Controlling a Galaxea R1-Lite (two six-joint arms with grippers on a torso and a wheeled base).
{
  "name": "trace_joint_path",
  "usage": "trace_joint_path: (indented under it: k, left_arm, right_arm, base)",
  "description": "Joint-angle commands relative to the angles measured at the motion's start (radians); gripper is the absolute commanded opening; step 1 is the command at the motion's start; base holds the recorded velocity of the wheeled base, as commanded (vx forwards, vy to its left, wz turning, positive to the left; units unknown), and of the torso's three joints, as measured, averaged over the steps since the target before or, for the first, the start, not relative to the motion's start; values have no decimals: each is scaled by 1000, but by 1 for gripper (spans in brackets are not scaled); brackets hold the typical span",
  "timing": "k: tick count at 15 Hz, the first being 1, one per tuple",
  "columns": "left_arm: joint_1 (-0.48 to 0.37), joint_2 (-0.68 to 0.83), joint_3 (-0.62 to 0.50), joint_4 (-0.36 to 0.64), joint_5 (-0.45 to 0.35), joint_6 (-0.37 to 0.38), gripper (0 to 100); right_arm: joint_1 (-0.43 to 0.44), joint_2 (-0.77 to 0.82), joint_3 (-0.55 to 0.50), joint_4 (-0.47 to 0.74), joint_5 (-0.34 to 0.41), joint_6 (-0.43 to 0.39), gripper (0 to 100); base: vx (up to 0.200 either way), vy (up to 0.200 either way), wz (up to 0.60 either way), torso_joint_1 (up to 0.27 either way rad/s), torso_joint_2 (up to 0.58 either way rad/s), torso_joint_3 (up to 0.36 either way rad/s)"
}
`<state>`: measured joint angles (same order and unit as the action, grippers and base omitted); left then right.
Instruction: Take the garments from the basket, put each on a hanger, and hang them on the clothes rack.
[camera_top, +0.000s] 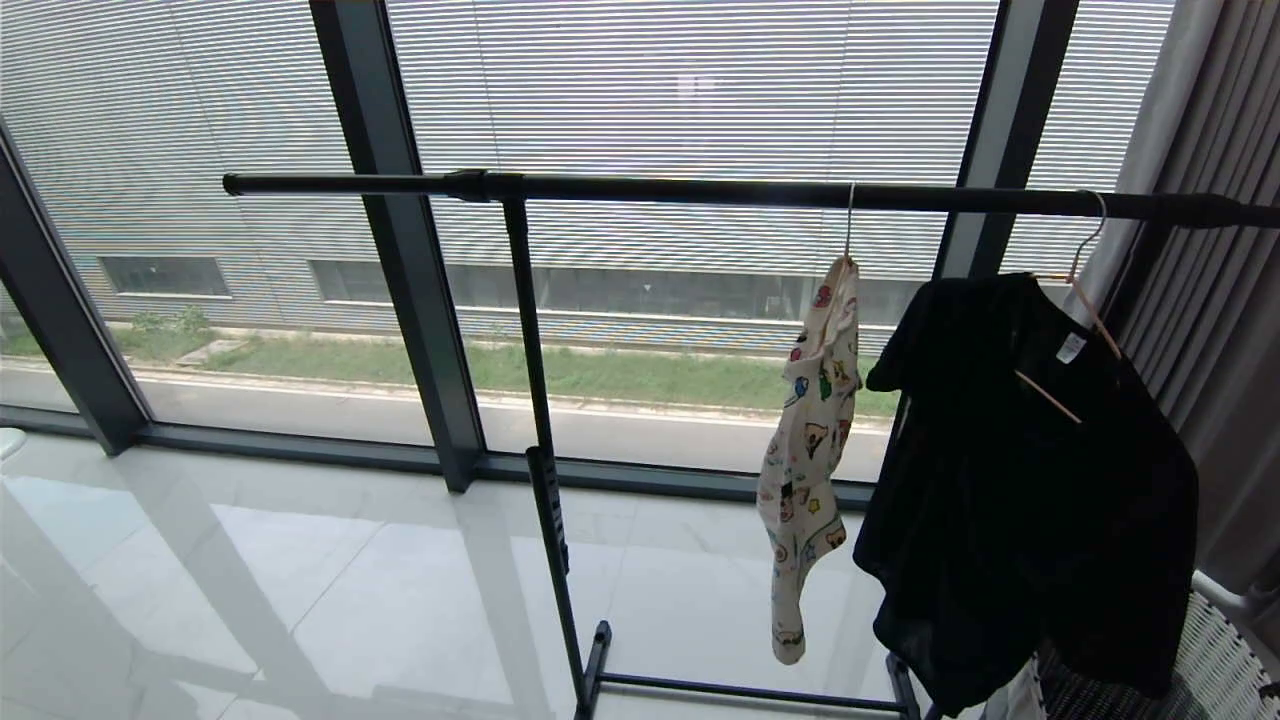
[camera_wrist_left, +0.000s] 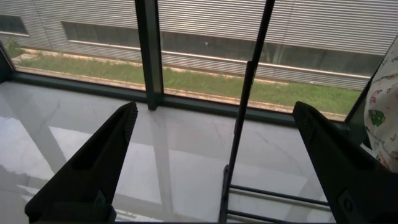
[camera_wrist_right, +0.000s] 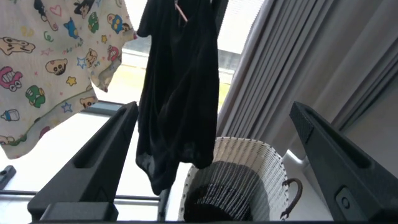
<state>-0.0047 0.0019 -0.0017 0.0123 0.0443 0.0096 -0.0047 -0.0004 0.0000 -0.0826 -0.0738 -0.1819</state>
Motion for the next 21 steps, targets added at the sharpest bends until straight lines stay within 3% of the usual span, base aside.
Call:
trace_joint_path:
  k: [1, 3, 8, 21]
  left_arm:
    - [0, -2, 0, 0, 0, 0, 100]
    - [0, -2, 0, 0, 0, 1, 100]
    - [0, -2, 0, -2, 0, -2, 100]
    - [0, -2, 0, -2, 0, -2, 100]
  right_arm:
    - [0, 2, 0, 0, -1, -1, 100]
    - [2, 0, 0, 0, -3, -1, 100]
    - [0, 2, 0, 0, -1, -4, 100]
    - [2, 2, 0, -2, -3, -5, 100]
  base:
    - [-200, 0, 0, 2, 2, 2]
    - [-200, 0, 0, 2, 0, -2]
    - [0, 0, 0, -34, 87, 47]
    - [0, 0, 0, -186, 471, 275]
